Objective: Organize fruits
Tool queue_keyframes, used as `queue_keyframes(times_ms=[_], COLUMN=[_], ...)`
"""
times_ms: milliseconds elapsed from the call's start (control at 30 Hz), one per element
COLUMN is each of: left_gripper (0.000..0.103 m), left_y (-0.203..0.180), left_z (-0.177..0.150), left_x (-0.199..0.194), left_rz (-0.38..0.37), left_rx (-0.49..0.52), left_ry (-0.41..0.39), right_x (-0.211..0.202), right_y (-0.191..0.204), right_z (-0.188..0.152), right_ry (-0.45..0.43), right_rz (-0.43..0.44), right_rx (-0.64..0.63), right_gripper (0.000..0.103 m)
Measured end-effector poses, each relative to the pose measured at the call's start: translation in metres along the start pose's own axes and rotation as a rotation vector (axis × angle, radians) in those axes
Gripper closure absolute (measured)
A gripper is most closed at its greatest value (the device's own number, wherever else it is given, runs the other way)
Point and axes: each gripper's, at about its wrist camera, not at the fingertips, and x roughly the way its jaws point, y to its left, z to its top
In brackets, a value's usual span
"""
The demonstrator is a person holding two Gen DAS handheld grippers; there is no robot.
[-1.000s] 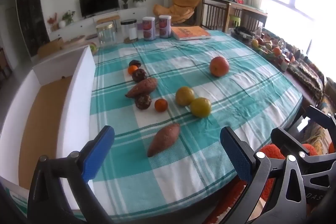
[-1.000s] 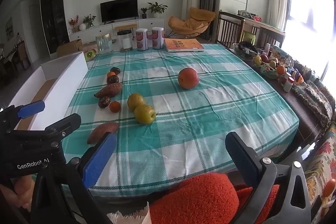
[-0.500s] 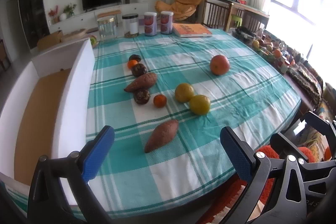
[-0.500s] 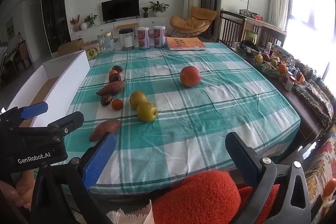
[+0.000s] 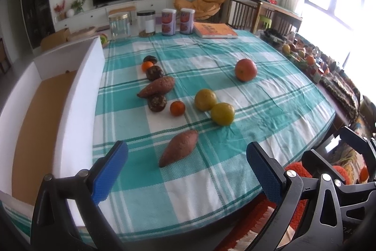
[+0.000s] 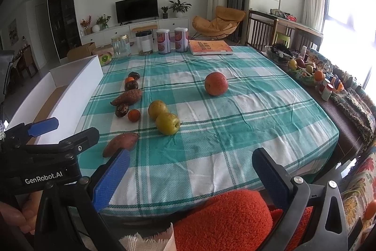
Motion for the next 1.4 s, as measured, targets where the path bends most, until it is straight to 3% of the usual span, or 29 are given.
queue_keyframes(times_ms=[1400], left_gripper=[0.002], left_y=[0.0043], left_z=[-0.0035], left_x=[0.0026], left_rz=[-0.015], left_rx=[-0.029], left_ry=[0.018], right_x=[-0.0004], right_y=[-0.0012], right_z=[-0.0007], right_ry=[0.011], right_rz=[0.011], right_rx=[0.003], right_gripper=[0.000])
